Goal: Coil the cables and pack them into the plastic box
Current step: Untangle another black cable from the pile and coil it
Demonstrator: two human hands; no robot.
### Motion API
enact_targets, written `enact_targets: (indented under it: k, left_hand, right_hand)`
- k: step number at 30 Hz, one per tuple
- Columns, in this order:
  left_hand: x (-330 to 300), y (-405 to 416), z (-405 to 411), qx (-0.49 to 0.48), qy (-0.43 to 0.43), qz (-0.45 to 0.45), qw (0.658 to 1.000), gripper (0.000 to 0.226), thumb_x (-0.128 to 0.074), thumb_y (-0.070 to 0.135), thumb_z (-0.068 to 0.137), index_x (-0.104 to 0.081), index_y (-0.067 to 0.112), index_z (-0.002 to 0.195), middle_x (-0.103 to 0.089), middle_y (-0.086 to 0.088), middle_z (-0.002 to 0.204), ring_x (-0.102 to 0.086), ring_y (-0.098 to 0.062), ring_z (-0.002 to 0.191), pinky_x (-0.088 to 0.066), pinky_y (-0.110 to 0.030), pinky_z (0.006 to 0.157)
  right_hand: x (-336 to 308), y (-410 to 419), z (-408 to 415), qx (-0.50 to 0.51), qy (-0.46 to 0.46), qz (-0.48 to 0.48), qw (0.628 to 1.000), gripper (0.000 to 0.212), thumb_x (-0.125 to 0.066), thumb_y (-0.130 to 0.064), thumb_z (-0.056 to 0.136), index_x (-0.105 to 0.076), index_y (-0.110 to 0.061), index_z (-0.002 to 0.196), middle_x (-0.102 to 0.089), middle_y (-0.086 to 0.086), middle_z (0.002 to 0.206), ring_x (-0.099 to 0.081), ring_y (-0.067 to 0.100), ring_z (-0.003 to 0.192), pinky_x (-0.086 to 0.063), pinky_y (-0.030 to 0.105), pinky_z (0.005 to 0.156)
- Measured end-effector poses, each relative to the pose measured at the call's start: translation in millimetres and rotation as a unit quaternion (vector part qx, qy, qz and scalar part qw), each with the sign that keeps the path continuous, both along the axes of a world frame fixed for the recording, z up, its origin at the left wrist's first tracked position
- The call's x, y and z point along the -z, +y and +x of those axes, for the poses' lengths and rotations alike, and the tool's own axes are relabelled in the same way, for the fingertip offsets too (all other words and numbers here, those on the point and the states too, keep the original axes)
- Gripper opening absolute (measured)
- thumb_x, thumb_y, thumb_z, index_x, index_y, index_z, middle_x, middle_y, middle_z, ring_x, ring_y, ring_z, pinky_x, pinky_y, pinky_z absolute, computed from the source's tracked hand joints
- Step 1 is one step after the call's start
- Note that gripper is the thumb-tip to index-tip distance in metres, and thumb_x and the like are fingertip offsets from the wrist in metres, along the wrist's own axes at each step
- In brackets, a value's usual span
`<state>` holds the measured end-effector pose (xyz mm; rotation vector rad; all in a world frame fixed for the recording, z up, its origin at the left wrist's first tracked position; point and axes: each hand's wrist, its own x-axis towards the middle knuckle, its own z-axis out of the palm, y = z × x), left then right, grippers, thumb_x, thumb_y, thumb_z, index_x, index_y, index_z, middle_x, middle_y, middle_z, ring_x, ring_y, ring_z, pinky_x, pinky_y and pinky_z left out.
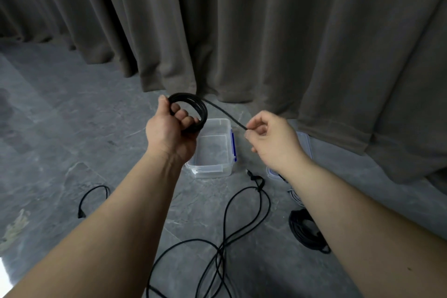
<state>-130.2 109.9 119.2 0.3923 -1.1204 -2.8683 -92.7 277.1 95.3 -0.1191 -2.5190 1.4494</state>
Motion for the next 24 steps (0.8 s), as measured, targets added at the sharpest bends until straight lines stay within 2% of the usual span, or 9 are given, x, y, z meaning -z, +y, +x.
enact_targets:
  k: [3, 6, 10, 13, 15, 17, 19, 21, 24]
  left_hand:
    - [1.7, 0.0, -2.6, -0.009, 0.001, 0.010, 1.000, 0.043, -0.035, 0.038, 0.105, -0.038, 0.021, 0.066, -0.027, 0.008, 0.046, -0.023, -0.007, 0.040, -0.037, -0.018, 0.050]
    - [8.2, 6.1, -1.4, 0.012, 0.048, -0.059, 0.997, 0.037, -0.037, 0.024, 0.105, -0.035, 0.019, 0.068, -0.033, 0.007, 0.048, -0.030, -0.008, 0.042, -0.030, -0.019, 0.047]
    - [24.8, 11.5, 5.5, 0.088, 0.091, -0.332, 0.935, 0.032, -0.042, 0.017, 0.100, -0.045, 0.011, 0.069, -0.047, 0.000, 0.052, -0.044, -0.015, 0.052, -0.039, -0.030, 0.056]
    - [24.1, 13.6, 13.4, 0.226, 0.118, -0.341, 0.905, 0.027, -0.039, 0.014, 0.101, -0.053, 0.003, 0.080, -0.040, -0.003, 0.055, -0.037, -0.015, 0.050, -0.032, -0.030, 0.053]
    - [18.4, 15.0, 17.7, 0.274, 0.115, -0.335, 0.894, 0.021, -0.037, 0.013, 0.101, -0.054, 0.004, 0.091, -0.029, 0.002, 0.055, -0.025, -0.010, 0.047, -0.017, -0.026, 0.050]
    - [15.0, 15.0, 20.6, 0.300, 0.093, -0.327, 0.891, 0.031, -0.035, 0.021, 0.103, -0.049, 0.006, 0.081, -0.027, 0.005, 0.050, -0.021, -0.008, 0.042, -0.013, -0.030, 0.054]
    - [12.3, 14.2, 22.8, 0.312, 0.068, -0.329, 0.889, 0.043, -0.033, 0.031, 0.104, -0.044, 0.009, 0.069, -0.030, 0.006, 0.044, -0.023, -0.008, 0.038, -0.019, -0.031, 0.055]
    - [9.5, 14.3, 25.5, 0.311, 0.054, -0.328, 0.890, 0.048, -0.032, 0.035, 0.104, -0.045, 0.008, 0.067, -0.032, 0.005, 0.041, -0.026, -0.009, 0.035, -0.029, -0.030, 0.055]
    - [9.3, 16.1, 24.9, 0.298, 0.053, -0.330, 0.894, 0.050, -0.033, 0.038, 0.104, -0.049, 0.006, 0.070, -0.033, 0.002, 0.043, -0.026, -0.010, 0.036, -0.034, -0.030, 0.053]
  right_hand:
    - [-5.9, -5.2, 6.8, -0.062, -0.041, 0.255, 0.964, 0.024, -0.052, -0.013, 0.089, -0.065, -0.027, 0.102, -0.066, -0.004, 0.095, -0.061, 0.021, 0.093, -0.049, 0.029, 0.078]
    - [-17.7, -15.9, 10.8, -0.200, -0.092, 0.328, 0.919, 0.048, -0.044, -0.003, 0.089, -0.063, -0.032, 0.123, -0.059, -0.002, 0.126, -0.056, 0.022, 0.113, -0.047, 0.032, 0.094]
    - [-35.8, -26.5, 11.7, -0.226, -0.014, 0.199, 0.954, 0.036, -0.049, -0.002, 0.091, -0.073, -0.025, 0.106, -0.070, -0.005, 0.108, -0.063, 0.010, 0.096, -0.048, 0.021, 0.087]
    - [-36.4, -22.7, 10.0, -0.158, 0.039, 0.038, 0.986, 0.021, -0.061, -0.001, 0.084, -0.069, -0.021, 0.082, -0.069, -0.012, 0.073, -0.061, -0.004, 0.066, -0.044, 0.008, 0.064]
    - [-31.2, -16.3, 7.6, -0.127, 0.055, 0.029, 0.990, 0.018, -0.071, -0.008, 0.080, -0.063, -0.023, 0.075, -0.057, -0.026, 0.053, -0.053, -0.010, 0.055, -0.036, 0.004, 0.056]
    - [-26.8, -10.9, 7.0, -0.120, 0.050, 0.008, 0.992, 0.017, -0.075, -0.015, 0.079, -0.061, -0.023, 0.077, -0.053, -0.031, 0.052, -0.049, -0.012, 0.050, -0.032, 0.005, 0.051]
    - [-24.3, -5.9, 5.8, -0.128, 0.039, -0.018, 0.991, 0.017, -0.076, -0.021, 0.080, -0.063, -0.025, 0.091, -0.064, -0.025, 0.080, -0.051, -0.014, 0.059, -0.037, 0.007, 0.064]
    - [-20.5, -1.0, 4.2, -0.158, 0.011, -0.029, 0.987, 0.025, -0.072, -0.024, 0.084, -0.065, -0.026, 0.107, -0.066, -0.013, 0.108, -0.058, -0.009, 0.091, -0.047, 0.022, 0.092]
    - [-16.9, -1.4, 6.4, -0.206, -0.011, -0.059, 0.977, 0.010, -0.064, -0.015, 0.090, -0.070, -0.020, 0.097, -0.072, 0.004, 0.094, -0.065, 0.006, 0.091, -0.049, 0.035, 0.098]
